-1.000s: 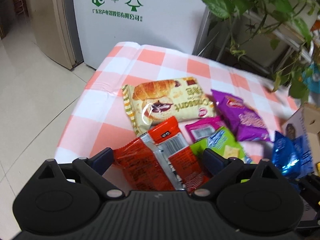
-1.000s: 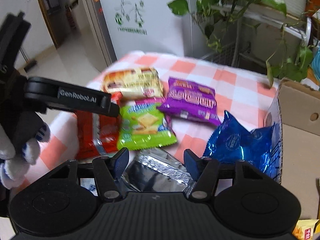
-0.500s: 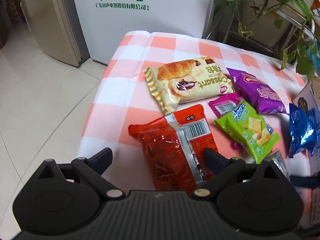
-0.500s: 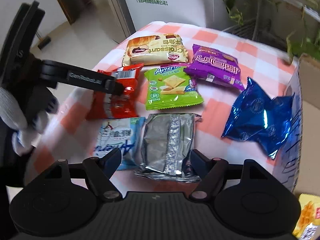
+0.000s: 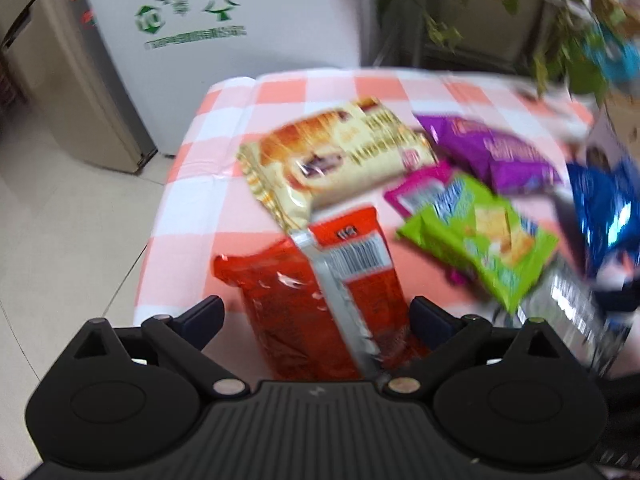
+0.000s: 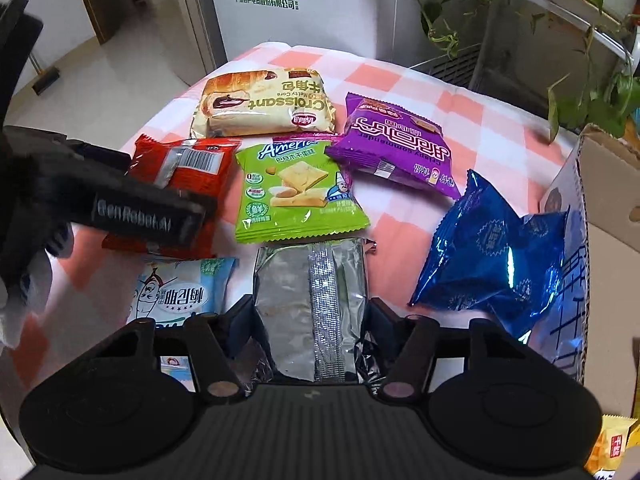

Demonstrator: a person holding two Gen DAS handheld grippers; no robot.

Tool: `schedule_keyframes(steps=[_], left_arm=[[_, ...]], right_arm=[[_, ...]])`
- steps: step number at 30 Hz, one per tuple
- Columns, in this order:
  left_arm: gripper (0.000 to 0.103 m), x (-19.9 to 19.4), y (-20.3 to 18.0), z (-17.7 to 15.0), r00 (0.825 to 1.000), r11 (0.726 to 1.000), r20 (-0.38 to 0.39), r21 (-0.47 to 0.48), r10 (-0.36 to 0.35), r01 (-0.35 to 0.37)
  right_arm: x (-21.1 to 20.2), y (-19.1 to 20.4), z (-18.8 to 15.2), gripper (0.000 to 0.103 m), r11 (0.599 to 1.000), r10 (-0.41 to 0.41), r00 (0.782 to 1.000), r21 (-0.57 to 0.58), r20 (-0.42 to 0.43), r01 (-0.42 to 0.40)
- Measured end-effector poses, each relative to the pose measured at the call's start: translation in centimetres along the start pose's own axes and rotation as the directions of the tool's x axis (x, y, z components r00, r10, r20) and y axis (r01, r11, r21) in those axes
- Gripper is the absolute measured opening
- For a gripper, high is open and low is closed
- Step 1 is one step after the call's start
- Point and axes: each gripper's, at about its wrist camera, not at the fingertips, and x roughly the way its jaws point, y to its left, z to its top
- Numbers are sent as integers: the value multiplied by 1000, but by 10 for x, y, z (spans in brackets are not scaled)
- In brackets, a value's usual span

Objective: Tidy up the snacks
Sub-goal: 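Grasp the red packet with the left tool while the right tool grasps the silver foil packet, then lift the red packet with the left tool while the right tool carries the silver packet toward the box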

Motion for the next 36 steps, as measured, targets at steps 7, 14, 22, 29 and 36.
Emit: schedule_keyframes(steps=[7, 14, 22, 29, 36], left_arm=[[73, -6, 1, -6, 997, 997, 29, 39, -66, 65], [69, -11, 2, -11, 997, 993, 35, 91, -73, 69], [69, -29, 4, -12, 994, 989, 92, 139, -63, 50], [69, -35, 0, -14, 992, 985, 111, 170, -59, 40], [69, -42, -4, -16, 990, 982, 127, 186, -59, 35]], right_arm=[[-2, 2, 10, 66, 999, -1, 1000, -38, -13, 0], [-5, -2, 18, 66, 999, 6, 1000, -52, 9, -6], [-17, 3, 20, 66, 996, 6, 998, -95, 65, 0], [-24, 4, 22, 66, 992, -7, 995, -123, 101, 19], [-32, 3, 24, 66, 992, -26, 992, -118, 125, 41]])
